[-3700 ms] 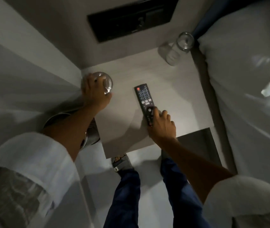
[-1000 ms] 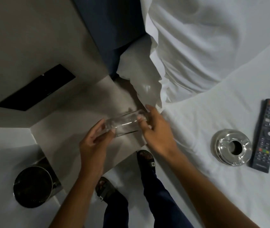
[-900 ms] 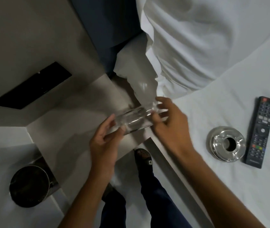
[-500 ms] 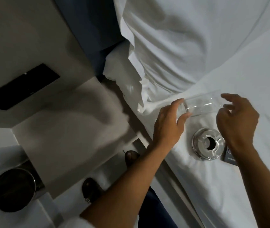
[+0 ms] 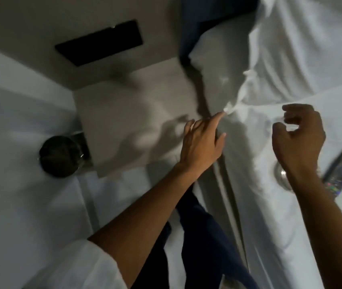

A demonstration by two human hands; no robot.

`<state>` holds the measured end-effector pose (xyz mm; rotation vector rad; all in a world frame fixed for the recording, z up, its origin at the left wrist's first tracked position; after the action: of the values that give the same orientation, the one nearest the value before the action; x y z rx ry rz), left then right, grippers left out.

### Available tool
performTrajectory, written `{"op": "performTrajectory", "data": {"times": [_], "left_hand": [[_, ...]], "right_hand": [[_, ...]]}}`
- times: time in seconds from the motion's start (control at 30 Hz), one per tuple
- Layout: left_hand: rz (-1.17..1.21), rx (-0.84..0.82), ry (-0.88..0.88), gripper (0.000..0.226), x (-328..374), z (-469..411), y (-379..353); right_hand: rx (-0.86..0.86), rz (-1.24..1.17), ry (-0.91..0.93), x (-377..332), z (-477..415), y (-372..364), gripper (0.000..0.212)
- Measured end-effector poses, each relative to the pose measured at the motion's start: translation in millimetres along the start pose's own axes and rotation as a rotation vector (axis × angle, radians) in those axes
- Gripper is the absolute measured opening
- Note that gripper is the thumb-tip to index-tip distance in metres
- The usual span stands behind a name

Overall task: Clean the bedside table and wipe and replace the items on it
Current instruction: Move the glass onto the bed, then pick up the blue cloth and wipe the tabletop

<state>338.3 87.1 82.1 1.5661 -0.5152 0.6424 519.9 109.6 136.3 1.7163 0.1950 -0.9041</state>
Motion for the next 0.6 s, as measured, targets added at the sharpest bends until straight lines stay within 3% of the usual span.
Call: {"op": "performTrajectory", "data": {"times": [0.2, 0.37, 0.47, 0.6], "left_hand": [[-0.083, 0.168, 0.309, 0.052, -105, 91, 93], [-0.236, 0.307, 0.532, 0.045, -173, 185, 182], [-0.299, 0.498, 0.614, 0.038, -201, 255, 245], [-0.388, 0.682, 0.676, 0.029, -213, 341, 324]], "right_hand": [[-0.710, 0.069, 0.090, -76, 120, -108, 0.018], [-1.027, 0.064, 0.280, -132, 252, -151, 0.017], [-1.143, 0.037, 0.427, -160, 331, -162, 0.017], [-1.304, -0.049, 0.465, -200, 427, -156, 0.018]]}}
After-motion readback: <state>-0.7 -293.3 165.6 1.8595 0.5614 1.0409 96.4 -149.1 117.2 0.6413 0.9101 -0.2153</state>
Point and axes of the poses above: each hand's wrist, its own z-axis away from the middle knuckle, its own y-axis out of the back of the hand, x = y × z, the point moved 3 cm from there along -z, towards the middle knuckle, and after that the axes turned 12 degrees about x, right-handed, at the moved point
